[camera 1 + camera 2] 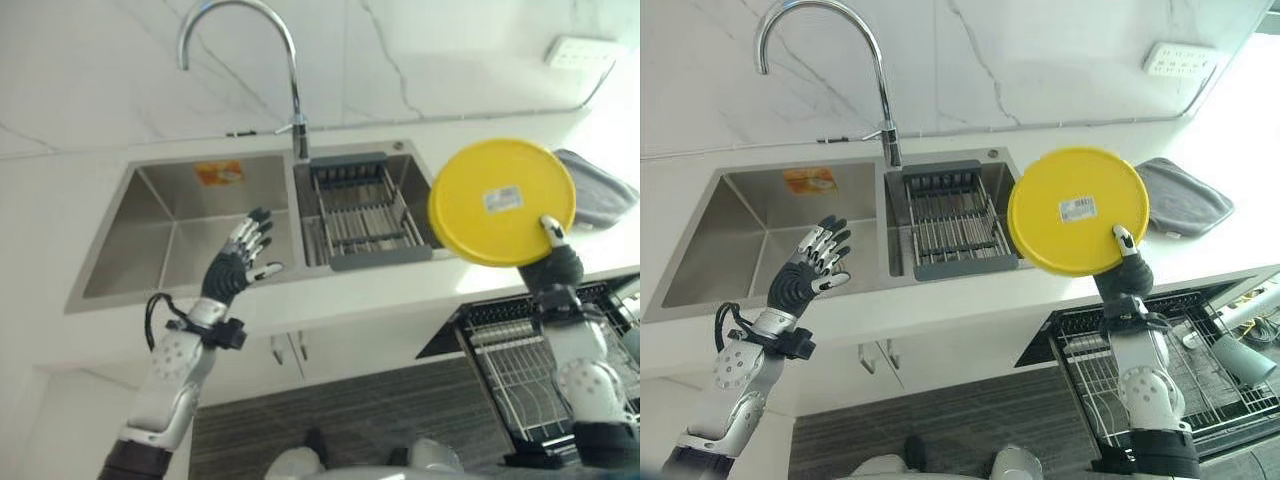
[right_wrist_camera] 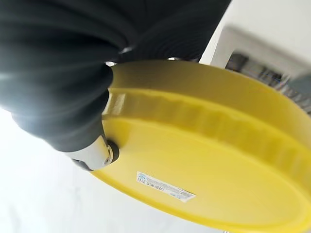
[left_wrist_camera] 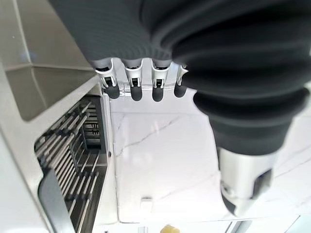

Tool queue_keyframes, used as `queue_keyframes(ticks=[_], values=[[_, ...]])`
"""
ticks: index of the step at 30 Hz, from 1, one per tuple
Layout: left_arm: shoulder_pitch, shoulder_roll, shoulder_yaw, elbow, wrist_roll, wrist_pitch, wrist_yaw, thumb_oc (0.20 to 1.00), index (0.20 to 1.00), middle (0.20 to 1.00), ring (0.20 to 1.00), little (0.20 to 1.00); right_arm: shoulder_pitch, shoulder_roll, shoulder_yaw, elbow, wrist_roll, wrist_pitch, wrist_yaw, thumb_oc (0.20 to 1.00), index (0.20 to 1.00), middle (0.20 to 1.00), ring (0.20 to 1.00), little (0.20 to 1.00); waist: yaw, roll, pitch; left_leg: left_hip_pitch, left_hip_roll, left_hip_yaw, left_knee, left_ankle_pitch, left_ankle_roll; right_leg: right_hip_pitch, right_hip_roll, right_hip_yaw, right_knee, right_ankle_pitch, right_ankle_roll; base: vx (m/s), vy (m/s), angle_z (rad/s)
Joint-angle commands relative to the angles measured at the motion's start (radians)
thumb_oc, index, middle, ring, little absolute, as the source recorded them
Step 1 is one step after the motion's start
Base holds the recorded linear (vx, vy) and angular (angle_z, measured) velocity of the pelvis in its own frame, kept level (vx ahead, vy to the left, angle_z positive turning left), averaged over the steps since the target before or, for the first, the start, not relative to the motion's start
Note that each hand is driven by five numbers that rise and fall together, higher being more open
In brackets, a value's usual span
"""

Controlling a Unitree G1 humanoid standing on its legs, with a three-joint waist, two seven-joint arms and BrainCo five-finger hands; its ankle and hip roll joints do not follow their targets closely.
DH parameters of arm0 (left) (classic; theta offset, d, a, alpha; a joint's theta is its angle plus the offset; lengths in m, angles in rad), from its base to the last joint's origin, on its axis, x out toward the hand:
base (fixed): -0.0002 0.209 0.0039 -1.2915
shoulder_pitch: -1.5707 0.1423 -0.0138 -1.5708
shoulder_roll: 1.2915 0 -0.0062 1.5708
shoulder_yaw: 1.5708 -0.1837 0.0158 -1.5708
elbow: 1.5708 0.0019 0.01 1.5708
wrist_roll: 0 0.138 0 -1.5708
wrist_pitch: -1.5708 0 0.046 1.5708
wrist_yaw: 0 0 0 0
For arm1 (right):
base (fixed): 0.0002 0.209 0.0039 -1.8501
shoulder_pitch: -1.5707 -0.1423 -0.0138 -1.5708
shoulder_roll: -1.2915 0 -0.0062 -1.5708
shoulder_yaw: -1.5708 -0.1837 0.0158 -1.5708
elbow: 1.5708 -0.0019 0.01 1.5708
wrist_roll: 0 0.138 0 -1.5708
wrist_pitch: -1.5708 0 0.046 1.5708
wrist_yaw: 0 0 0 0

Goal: Place the dishes in the dishwasher.

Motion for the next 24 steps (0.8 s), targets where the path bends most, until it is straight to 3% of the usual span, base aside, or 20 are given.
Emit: queue_keyframes(ticks=[1,6,8,14,16,17,19,20,22,24], values=[[-0.035,0.019,0.06,-0.075,0.015,-0.054,0.005,1.0,1.0,1.0,1.0,1.0,-0.054,0.038,-0.044,-0.113,0.02,-0.107,-0.005,0.2,0.2,0.2,0.2,0.2,0.017,-0.018,-0.086,0.053,-0.082,-0.213,-0.025,-0.127,-0.042,0.111,0.014,-0.014,-0.304,0.228,-0.039,-0.14,-0.289,-0.59],[-0.062,0.023,0.04,-0.109,0.049,-0.031,0.008,1.0,1.0,1.0,1.0,1.0,-0.018,0.073,-0.025,-0.154,-0.056,-0.13,-0.098,0.2,0.2,0.2,0.2,0.2,0.005,-0.022,-0.1,0.036,-0.034,-0.197,-0.025,-0.109,-0.079,0.166,0.033,-0.015,-0.478,0.18,-0.027,-0.13,-0.454,-0.78],[-0.094,0.006,-0.008,-0.112,0.091,-0.023,0.042,1.0,1.0,1.0,1.0,1.0,-0.013,0.053,-0.009,-0.127,-0.108,-0.131,-0.134,0.2,0.2,0.2,0.2,0.2,-0.019,-0.026,-0.101,0.028,0.009,-0.162,-0.025,-0.095,-0.102,0.174,0.081,0.005,-0.534,0.137,-0.036,-0.13,-0.479,-0.38],[-0.101,-0.028,-0.072,-0.12,0.186,-0.03,0.077,1.0,1.0,1.0,1.0,1.0,0.008,0.028,0.022,-0.184,-0.178,-0.127,-0.139,0.2,0.2,0.2,0.2,0.2,-0.07,-0.04,-0.08,-0.007,0.122,-0.072,0.011,-0.028,-0.167,0.131,0.152,0.046,-0.554,0.13,-0.096,-0.08,-0.436,-0.38],[-0.068,-0.023,-0.072,-0.108,0.198,-0.051,0.11,1.0,1.0,1.0,1.0,1.0,0.005,0.005,0.052,-0.199,-0.181,-0.117,-0.125,0.2,0.2,0.2,0.2,0.2,-0.07,-0.048,-0.054,-0.061,0.109,-0.106,0.167,-0.076,-0.163,0.116,0.156,0.069,-0.554,0.146,-0.118,0.0,-0.347,-0.48],[-0.054,-0.017,-0.061,-0.108,0.186,-0.048,0.101,1.0,1.0,1.0,1.0,1.0,0.002,0.0,0.065,-0.199,-0.189,-0.107,-0.123,0.2,0.2,0.2,0.2,0.2,-0.061,-0.045,-0.041,-0.089,0.075,-0.117,0.223,-0.101,-0.154,0.127,0.158,0.071,-0.554,0.144,-0.119,0.08,-0.174,-0.45],[-0.041,-0.014,-0.052,-0.114,0.179,-0.056,0.098,1.0,1.0,1.0,1.0,1.0,0.0,0.004,0.096,-0.205,-0.2,-0.115,-0.12,0.2,0.2,0.2,0.2,0.2,-0.045,-0.029,-0.039,-0.091,-0.003,-0.135,0.172,-0.114,-0.127,0.133,0.165,0.072,-0.553,0.14,-0.11,0.15,-0.054,-0.37],[-0.036,-0.016,-0.048,-0.12,0.178,-0.053,0.091,1.0,1.0,1.0,1.0,1.0,0.01,0.012,0.111,-0.215,-0.219,-0.123,-0.119,0.2,0.2,0.2,0.2,0.2,-0.04,-0.017,-0.04,-0.085,-0.027,-0.13,0.122,-0.094,-0.123,0.141,0.177,0.073,-0.55,0.131,-0.107,0.24,0.007,-0.2],[-0.047,-0.028,-0.062,-0.123,0.203,-0.039,0.07,1.0,1.0,1.0,1.0,1.0,0.04,0.036,0.138,-0.241,-0.265,-0.142,-0.121,0.2,0.2,0.2,0.2,0.2,-0.035,-0.003,-0.043,-0.087,-0.051,-0.107,0.021,-0.035,-0.122,0.17,0.197,0.073,-0.552,0.114,-0.102,0.3,0.038,0.06],[-0.066,-0.032,-0.093,-0.118,0.24,-0.035,0.069,1.0,1.0,1.0,1.0,1.0,0.039,0.028,0.158,-0.24,-0.279,-0.163,-0.114,0.2,0.2,0.2,0.2,0.2,-0.018,-0.007,-0.044,-0.105,-0.068,-0.162,0.008,-0.023,-0.111,0.19,0.209,0.083,-0.553,0.093,-0.11,0.27,0.074,0.2]])
